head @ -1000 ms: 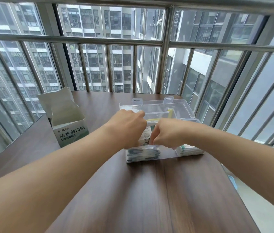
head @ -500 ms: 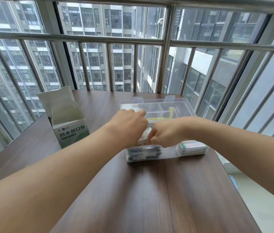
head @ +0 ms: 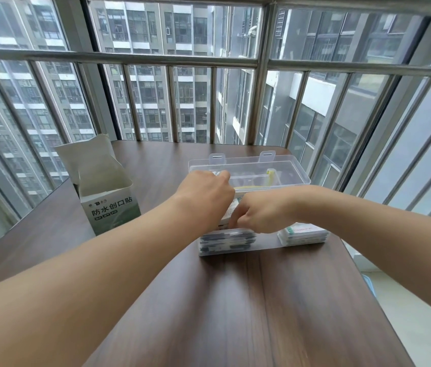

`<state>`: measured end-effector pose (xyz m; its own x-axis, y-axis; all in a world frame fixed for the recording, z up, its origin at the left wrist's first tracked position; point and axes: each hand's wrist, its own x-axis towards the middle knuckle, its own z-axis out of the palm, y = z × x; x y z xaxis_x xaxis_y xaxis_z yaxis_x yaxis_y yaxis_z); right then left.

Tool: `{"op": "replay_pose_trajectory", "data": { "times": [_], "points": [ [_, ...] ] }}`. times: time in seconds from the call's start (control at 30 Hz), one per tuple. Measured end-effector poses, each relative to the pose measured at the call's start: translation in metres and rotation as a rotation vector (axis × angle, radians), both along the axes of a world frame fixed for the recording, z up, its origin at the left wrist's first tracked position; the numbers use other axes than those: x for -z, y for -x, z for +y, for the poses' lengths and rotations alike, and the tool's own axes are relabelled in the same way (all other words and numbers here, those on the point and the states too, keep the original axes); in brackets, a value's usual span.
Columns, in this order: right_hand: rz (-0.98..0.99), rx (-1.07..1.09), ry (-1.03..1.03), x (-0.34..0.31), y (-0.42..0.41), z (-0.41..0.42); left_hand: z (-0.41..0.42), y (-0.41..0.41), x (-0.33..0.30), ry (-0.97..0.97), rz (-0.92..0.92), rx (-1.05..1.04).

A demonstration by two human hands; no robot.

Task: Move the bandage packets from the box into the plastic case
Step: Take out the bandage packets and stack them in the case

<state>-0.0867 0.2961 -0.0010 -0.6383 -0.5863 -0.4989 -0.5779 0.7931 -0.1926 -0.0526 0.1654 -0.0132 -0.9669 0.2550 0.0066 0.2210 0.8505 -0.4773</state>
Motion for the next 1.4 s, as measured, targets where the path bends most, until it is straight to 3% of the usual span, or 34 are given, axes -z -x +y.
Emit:
{"op": "replay_pose_trajectory", "data": {
  "times": [0.33,0.6,1.13,1.4],
  "points": [
    [-0.174,0.12,0.069,0.003,0.013,0.002,-0.008,-0.003,-0.008,-0.059,-0.034,0.038],
    [0.029,0.012,0.017,0.008,0.016,-0.004,-0.009,-0.006,-0.005,-0.049,-0.043,0.026],
    [-0.089,-0.033,0.008,0.011,0.015,-0.008,-0.006,0.001,0.003,0.0,-0.017,0.055],
    [-0.019,-0.036,-0.048,0.005,0.01,-0.012,-0.007,-0.001,0.0,0.014,-0.036,0.063]
  ]
}}
